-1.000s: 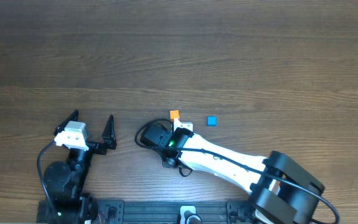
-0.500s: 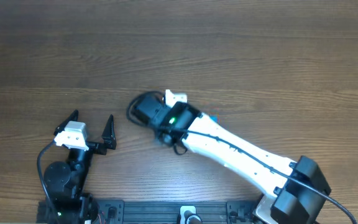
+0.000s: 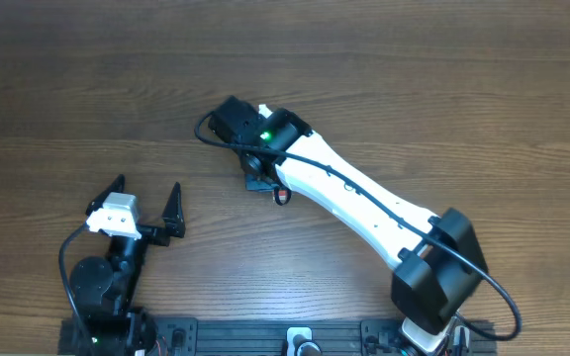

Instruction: Stack Cubes

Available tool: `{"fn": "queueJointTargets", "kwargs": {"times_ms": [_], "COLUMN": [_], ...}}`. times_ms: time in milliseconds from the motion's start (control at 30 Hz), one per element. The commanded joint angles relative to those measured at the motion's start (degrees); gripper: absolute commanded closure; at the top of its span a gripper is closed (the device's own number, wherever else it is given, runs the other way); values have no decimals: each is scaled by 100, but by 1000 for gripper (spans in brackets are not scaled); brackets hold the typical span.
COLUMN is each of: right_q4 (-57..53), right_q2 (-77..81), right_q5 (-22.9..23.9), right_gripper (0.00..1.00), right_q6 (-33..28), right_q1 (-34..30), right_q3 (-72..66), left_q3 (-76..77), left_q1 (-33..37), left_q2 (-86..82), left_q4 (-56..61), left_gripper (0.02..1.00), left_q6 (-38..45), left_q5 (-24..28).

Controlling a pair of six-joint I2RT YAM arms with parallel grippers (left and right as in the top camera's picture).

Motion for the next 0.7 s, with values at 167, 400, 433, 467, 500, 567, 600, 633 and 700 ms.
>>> {"fn": "queueJointTargets", "kwargs": {"times_ms": [167,400,433,467,500,567,600,633,700], "right_q4": [92,181,205,225,238,243,238,236,245], "right_q2": [433,527,527,527,527,527,527,527,527], "right_q5": [-15,-186,-205,-205,-205,-236,-267,-291,-323], "right_gripper": [989,989,989,989,991,991,991,991,991], "right_q6": [-96,-96,-96,-96,-96,-94,-96,-96,-96], "right_q1": [-179,-179,-179,-179,-179,-179,-179,-179,-179], "right_q3": [136,127,122,120,120,120,120,118,107], "left_q3": [-42,-42,-42,-42,-42,-42,-42,-42,-42], "left_q1": [31,31,31,31,31,31,31,31,31], "left_q2": [-50,-50,-50,-50,-50,-52,-50,-50,-50], "left_q4": [15,15,15,15,15,15,15,15,15], "left_gripper": [20,20,18,18,18,20,18,18,20], "left_q6": [103,103,103,103,103,103,103,103,103], "left_q5": [55,55,55,55,55,55,55,55,55]}}
